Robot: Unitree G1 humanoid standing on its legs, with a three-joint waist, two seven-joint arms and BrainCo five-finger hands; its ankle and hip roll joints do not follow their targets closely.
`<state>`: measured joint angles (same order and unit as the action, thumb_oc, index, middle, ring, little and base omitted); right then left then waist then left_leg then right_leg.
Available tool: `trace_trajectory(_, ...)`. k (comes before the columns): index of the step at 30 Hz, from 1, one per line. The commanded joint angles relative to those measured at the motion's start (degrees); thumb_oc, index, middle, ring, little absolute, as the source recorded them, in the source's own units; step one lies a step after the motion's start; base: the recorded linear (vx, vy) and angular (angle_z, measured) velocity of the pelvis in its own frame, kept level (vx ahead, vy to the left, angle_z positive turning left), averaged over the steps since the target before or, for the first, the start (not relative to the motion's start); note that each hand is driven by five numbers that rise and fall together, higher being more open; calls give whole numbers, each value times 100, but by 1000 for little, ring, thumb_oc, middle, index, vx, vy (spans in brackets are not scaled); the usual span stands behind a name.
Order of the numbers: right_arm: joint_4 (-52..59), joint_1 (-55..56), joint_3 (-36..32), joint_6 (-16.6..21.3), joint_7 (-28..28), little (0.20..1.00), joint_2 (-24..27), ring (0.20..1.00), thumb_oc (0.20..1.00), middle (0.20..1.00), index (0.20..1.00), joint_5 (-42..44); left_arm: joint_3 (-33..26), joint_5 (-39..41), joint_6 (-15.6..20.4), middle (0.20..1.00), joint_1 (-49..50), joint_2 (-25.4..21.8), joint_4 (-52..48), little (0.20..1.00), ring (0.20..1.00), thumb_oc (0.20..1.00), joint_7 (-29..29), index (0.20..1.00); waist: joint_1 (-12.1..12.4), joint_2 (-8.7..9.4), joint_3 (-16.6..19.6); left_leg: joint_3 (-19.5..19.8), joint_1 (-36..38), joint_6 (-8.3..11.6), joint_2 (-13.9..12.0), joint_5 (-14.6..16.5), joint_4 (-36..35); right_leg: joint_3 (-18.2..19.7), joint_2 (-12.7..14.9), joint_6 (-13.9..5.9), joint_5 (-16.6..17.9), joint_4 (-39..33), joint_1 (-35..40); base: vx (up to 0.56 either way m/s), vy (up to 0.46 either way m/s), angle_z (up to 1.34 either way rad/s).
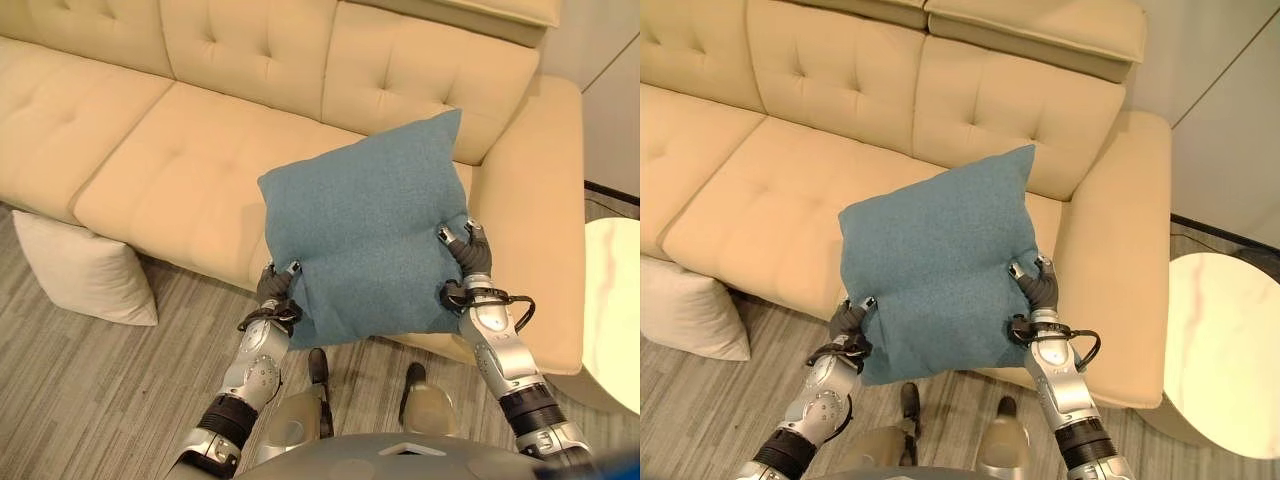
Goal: Pick up all the scattered cushions and arrange them neatly on the sofa.
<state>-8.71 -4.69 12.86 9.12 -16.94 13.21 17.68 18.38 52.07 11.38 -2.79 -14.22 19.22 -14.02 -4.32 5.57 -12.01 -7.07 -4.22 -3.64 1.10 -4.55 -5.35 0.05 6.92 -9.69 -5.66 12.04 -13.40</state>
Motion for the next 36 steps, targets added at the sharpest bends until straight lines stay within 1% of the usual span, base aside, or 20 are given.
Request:
trace_trajectory(1,563,-472,172,550,214,200,-218,200,200,200,200,32,311,-353,234,200,-403,540,-1112,200,200,200,559,200,78,-69,269,-42,181,356,90,774,274,-588,-506,237,686,-966,390,128,-6,-10)
trace_trajectory(3,581,-444,173,567,239,200,-200,200,200,200,200,38,276,-394,251,200,-382,549,-1078,200,200,200,549,200,51,-45,235,-14,263,331,137,853,302,-744,-594,177,756,-920,133,110,-6,-14)
trace_trajectory(5,621,-354,156,581,248,200,-187,200,200,200,200,37,286,-407,235,200,-373,561,-1074,200,200,200,617,200,57,11,222,35,315,301,212,971,434,-996,-514,194,740,-935,239,172,-60,-7)
trace_trajectory(8,627,-199,53,598,279,200,-122,200,200,200,200,39,298,-361,250,200,-304,660,-1100,200,200,200,716,200,-5,22,352,29,452,395,209,1130,498,-921,-535,282,740,-1128,456,215,-93,25)
trace_trajectory(10,681,-59,-69,575,290,200,6,200,200,200,200,13,360,-316,258,200,-348,731,-1122,200,200,200,742,200,-118,33,409,-18,397,545,125,1303,1022,-869,-524,338,718,-1297,692,205,-111,26)
trace_trajectory(11,683,-58,-70,574,291,200,8,200,200,200,200,13,361,-315,259,200,-349,733,-1121,200,200,200,743,200,-120,28,407,-15,380,548,119,1323,1059,-873,-527,340,720,-1302,695,102,-57,25)
trace_trajectory(12,732,-71,-101,562,280,200,101,200,200,200,200,26,388,-319,252,200,-410,762,-1118,200,200,200,727,200,-151,66,372,-53,152,602,23,1399,1630,-824,-488,417,693,-1360,839,95,-40,27)
trace_trajectory(14,765,-64,-92,555,326,200,173,200,200,200,200,83,396,-322,231,200,-437,779,-1201,200,200,200,721,200,-93,108,297,151,-263,641,-68,1322,2181,-701,-493,487,642,-1429,990,114,-36,8)
trace_trajectory(16,751,-58,-115,564,341,200,193,200,200,200,200,103,396,-345,223,200,-398,779,-1257,200,200,200,731,200,-53,156,303,286,-508,627,-137,1313,2049,-620,-467,458,616,-1478,1035,149,33,-50)
trace_trajectory(18,618,-121,-124,553,283,200,202,200,200,200,200,135,387,-440,262,200,-409,759,-1310,200,200,200,690,200,138,54,223,886,-981,790,-187,603,1022,-230,-611,466,361,-1463,1259,328,188,-67)
trace_trajectory(19,618,-121,-124,553,283,200,202,200,200,200,200,135,387,-440,262,200,-409,759,-1310,200,200,200,690,200,138,54,222,886,-980,790,-187,603,1021,-229,-611,466,361,-1463,1259,303,245,-90)
trace_trajectory(20,666,-79,-133,564,327,200,203,200,200,200,200,107,389,-474,255,200,-338,743,-1310,200,200,200,722,200,142,-35,282,891,-807,794,-243,479,874,-194,-618,458,291,-1428,1352,184,175,-119)
trace_trajectory(22,702,-34,-106,543,364,200,181,200,200,200,200,90,366,-504,252,200,-294,693,-1340,200,200,200,722,200,153,-61,308,828,-665,763,-244,500,894,-136,-535,454,233,-1358,1430,229,261,-72)
trace_trajectory(25,733,-38,-79,505,440,200,118,200,200,200,200,37,297,-525,239,200,-228,579,-1417,200,200,200,719,200,206,-36,341,509,-502,621,-218,727,1166,103,-343,368,149,-1125,1496,175,286,-60)
trace_trajectory(28,747,-78,-40,492,511,200,50,200,200,200,200,-19,215,-568,246,200,-191,499,-1464,200,200,200,713,200,258,-23,388,257,-325,473,-175,855,1152,241,-222,211,166,-793,1378,102,235,-57)
trace_trajectory(29,754,-117,-52,487,514,200,-5,200,200,200,200,-61,135,-641,264,200,-218,399,-1515,200,200,200,674,200,228,-51,363,131,-216,371,-142,880,1075,288,-199,51,249,-357,1139,74,208,-58)
trace_trajectory(30,755,-117,-52,486,514,200,-6,200,200,200,200,-61,135,-641,264,200,-219,399,-1514,200,200,200,674,200,234,-49,363,124,-215,371,-142,879,1072,295,-199,51,245,-348,1132,69,211,-50)
trace_trajectory(32,716,-170,-42,514,505,200,-90,200,200,200,200,-85,118,-762,304,200,-272,339,-1504,200,200,200,654,200,205,-90,351,41,-74,323,-98,907,943,198,-209,-1,379,-313,885,70,109,-46)
trace_trajectory(34,670,-201,-16,548,493,200,-118,200,200,200,200,-99,125,-860,338,200,-281,309,-1564,200,200,200,664,200,212,-115,370,19,80,284,11,937,808,-61,-299,114,493,-644,759,121,63,-49)
trace_trajectory(36,665,-212,-44,576,432,200,-116,200,200,200,200,-192,98,-918,386,200,-335,310,-1572,200,200,200,652,200,211,-134,359,46,68,304,15,923,803,-272,-198,75,553,-825,798,68,-3,-11)
